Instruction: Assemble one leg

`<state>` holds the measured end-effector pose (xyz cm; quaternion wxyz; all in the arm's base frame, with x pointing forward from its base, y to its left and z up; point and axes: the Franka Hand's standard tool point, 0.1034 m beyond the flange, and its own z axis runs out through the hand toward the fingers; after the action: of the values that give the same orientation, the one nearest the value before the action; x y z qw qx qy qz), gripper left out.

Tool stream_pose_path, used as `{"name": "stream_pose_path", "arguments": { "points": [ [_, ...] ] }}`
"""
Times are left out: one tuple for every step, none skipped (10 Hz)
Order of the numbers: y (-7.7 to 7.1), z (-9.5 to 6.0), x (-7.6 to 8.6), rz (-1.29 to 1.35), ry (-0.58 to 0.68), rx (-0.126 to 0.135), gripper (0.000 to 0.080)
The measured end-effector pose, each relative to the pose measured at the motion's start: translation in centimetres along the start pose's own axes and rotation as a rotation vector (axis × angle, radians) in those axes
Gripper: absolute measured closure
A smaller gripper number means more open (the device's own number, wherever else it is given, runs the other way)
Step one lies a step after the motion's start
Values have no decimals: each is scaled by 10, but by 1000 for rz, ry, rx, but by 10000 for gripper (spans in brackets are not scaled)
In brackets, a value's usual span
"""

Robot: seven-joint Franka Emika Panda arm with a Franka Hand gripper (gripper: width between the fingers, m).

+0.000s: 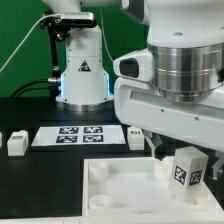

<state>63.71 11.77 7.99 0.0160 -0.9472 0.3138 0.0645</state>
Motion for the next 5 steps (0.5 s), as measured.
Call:
{"name": "stream_pose_path", "arguments": {
  "points": [
    [0,0,0,-162,3,-12,152],
    [2,1,0,-339,-5,-25,150],
    [2,1,0,-489,-5,-33,150],
    [1,1,-1,-615,-3,-43,150],
    [-1,1,-3,-703,-2,-50,150]
  ]
}}
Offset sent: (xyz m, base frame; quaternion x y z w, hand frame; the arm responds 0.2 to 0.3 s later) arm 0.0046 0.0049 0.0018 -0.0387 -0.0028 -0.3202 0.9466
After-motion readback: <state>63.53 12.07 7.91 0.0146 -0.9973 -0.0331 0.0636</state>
